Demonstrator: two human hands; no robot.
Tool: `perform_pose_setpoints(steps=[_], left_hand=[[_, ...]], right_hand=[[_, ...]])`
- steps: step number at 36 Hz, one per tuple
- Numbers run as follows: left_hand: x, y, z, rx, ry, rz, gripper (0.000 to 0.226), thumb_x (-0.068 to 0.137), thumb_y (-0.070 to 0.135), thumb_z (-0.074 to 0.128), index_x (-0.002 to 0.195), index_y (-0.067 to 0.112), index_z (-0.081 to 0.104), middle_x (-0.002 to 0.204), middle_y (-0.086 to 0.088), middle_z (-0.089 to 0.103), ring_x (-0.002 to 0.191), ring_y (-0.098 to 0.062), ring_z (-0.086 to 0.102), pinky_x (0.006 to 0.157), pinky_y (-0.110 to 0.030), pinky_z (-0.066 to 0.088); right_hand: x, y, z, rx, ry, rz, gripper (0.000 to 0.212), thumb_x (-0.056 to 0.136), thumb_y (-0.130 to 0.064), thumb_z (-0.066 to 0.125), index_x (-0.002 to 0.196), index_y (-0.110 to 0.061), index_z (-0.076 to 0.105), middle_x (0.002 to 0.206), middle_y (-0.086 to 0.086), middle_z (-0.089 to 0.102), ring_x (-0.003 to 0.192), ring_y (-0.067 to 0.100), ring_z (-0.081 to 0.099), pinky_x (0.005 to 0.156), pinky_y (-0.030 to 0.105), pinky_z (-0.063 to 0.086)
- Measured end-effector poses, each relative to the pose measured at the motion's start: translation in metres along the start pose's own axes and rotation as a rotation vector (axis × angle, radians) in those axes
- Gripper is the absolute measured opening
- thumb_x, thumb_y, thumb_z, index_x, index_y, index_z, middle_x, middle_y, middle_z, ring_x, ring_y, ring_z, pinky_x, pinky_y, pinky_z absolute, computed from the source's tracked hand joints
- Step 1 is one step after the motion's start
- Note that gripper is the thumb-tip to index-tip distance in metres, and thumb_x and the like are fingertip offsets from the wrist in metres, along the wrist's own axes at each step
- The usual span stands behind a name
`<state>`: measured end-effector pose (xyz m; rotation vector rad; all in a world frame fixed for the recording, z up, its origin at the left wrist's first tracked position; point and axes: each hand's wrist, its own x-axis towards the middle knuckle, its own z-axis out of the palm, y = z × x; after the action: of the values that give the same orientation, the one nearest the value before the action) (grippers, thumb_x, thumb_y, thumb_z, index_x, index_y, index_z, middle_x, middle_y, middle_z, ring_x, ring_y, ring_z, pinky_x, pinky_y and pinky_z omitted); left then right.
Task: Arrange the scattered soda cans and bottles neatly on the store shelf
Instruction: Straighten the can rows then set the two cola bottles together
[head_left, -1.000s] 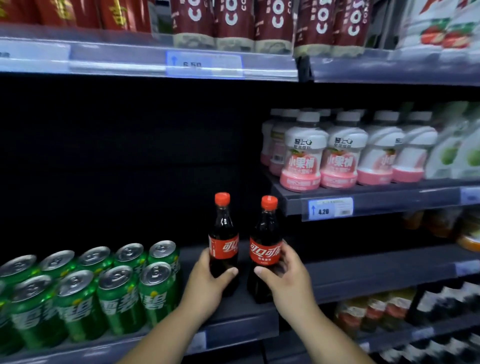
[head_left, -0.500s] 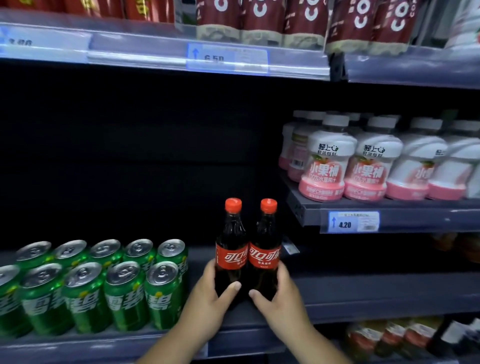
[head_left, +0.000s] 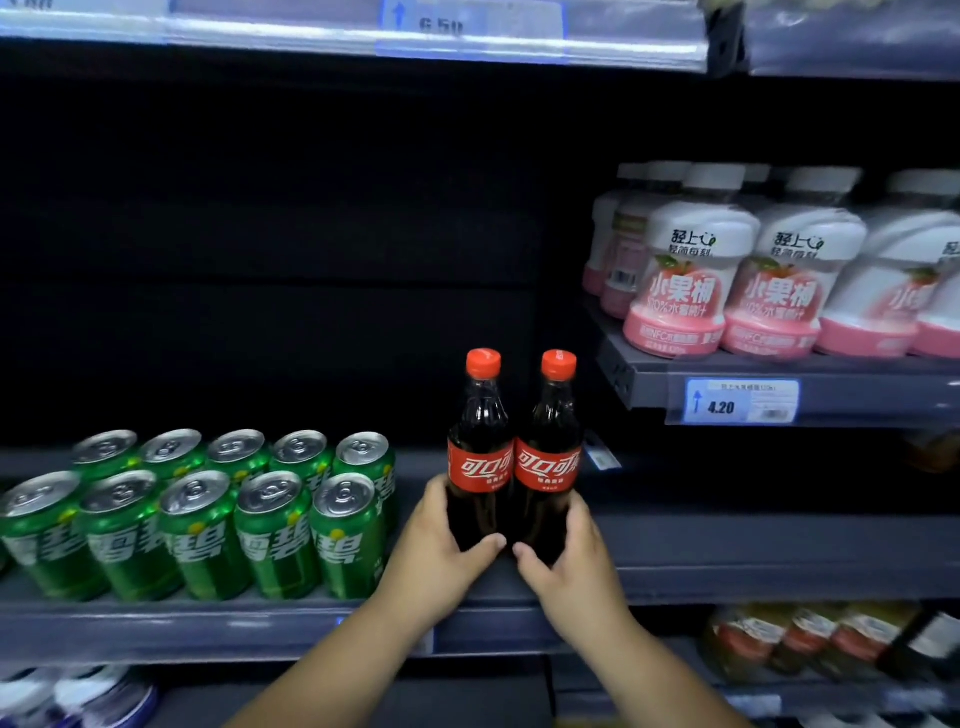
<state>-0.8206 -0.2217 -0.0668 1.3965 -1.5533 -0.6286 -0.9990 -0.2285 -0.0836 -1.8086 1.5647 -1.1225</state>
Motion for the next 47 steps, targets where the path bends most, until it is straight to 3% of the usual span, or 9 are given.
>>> perform_pose_setpoints(steps=[14,18,25,30,36,40,42,45,47], left_hand=[[-0.004,0.001,-0.003,-0.035,-0.06,-0.051,0.063,0.069,0.028,0.074,0.122,0.04,0.043,0.108,0.016,0.069,0.102,-0.001,0.065,0.091,-0.041,0.055],[-0.005,0.003,-0.005,-0.022,-0.067,-0.063,0.062,0.069,0.03,0.075,0.121,0.041,0.043,0.108,0.016,0.069,0.102,-0.001,0.065,0.091,-0.039,0.055],[-0.006,0.009,-0.007,0.014,-0.032,-0.071,0.058,0.067,0.026,0.078,0.112,0.04,0.045,0.103,0.019,0.067,0.097,0.007,0.061,0.086,-0.025,0.052],[-0.012,0.012,-0.01,0.029,-0.049,-0.071,0.058,0.067,0.024,0.077,0.115,0.036,0.045,0.101,0.017,0.067,0.094,0.006,0.062,0.085,-0.027,0.054],[-0.015,0.015,-0.012,0.077,-0.058,-0.022,0.062,0.07,0.033,0.073,0.123,0.038,0.041,0.112,0.019,0.062,0.106,0.003,0.059,0.091,-0.03,0.052],[-0.02,0.024,-0.016,0.041,-0.022,0.025,0.087,0.071,0.032,0.077,0.143,0.037,0.029,0.133,0.017,0.052,0.126,0.0,0.048,0.104,-0.032,0.045],[-0.029,0.029,-0.023,0.027,0.027,0.021,0.097,0.072,0.041,0.076,0.149,0.04,0.017,0.148,0.014,0.039,0.137,-0.002,0.038,0.111,-0.033,0.039],[-0.057,0.042,-0.047,0.026,0.03,0.077,0.087,0.077,0.041,0.07,0.141,0.054,0.013,0.148,0.027,0.029,0.137,0.008,0.03,0.112,-0.018,0.031],[-0.075,0.051,-0.069,0.067,0.027,0.145,0.075,0.08,0.038,0.069,0.136,0.056,0.022,0.14,0.038,0.029,0.135,0.008,0.033,0.108,-0.012,0.031]], right_hand=[[-0.007,0.002,-0.001,-0.012,-0.009,0.015,0.074,0.074,-0.029,0.073,0.138,-0.023,0.039,0.118,-0.01,0.057,0.107,0.011,0.056,0.084,0.029,0.048],[-0.008,0.003,-0.003,0.003,-0.037,0.036,0.069,0.072,-0.031,0.068,0.134,-0.025,0.038,0.114,-0.007,0.059,0.104,0.015,0.059,0.083,0.035,0.053],[-0.008,0.0,-0.001,-0.004,0.012,0.014,0.068,0.075,-0.037,0.081,0.128,-0.025,0.041,0.117,-0.007,0.059,0.105,0.013,0.059,0.083,0.031,0.051],[-0.008,-0.001,-0.001,-0.023,0.015,0.012,0.069,0.075,-0.041,0.081,0.128,-0.026,0.04,0.118,-0.008,0.057,0.106,0.014,0.058,0.084,0.032,0.051],[-0.007,0.003,-0.002,0.005,0.009,0.005,0.071,0.073,-0.041,0.083,0.129,-0.027,0.041,0.12,-0.009,0.057,0.111,0.012,0.058,0.088,0.029,0.05],[-0.009,0.007,-0.005,0.156,-0.004,-0.016,0.084,0.063,-0.046,0.085,0.131,-0.038,0.036,0.128,-0.012,0.056,0.117,0.004,0.057,0.099,0.031,0.05],[-0.016,0.004,-0.007,0.239,0.055,-0.032,0.086,0.063,-0.037,0.09,0.131,-0.04,0.037,0.129,-0.011,0.054,0.117,0.003,0.057,0.102,0.034,0.05],[-0.032,-0.007,-0.012,0.232,0.225,-0.118,0.079,0.065,-0.03,0.089,0.123,-0.049,0.04,0.122,-0.004,0.055,0.112,0.012,0.056,0.098,0.037,0.049],[-0.044,-0.022,-0.015,0.261,0.285,-0.236,0.071,0.066,-0.03,0.086,0.118,-0.055,0.044,0.117,-0.006,0.055,0.107,0.012,0.057,0.093,0.027,0.048]])
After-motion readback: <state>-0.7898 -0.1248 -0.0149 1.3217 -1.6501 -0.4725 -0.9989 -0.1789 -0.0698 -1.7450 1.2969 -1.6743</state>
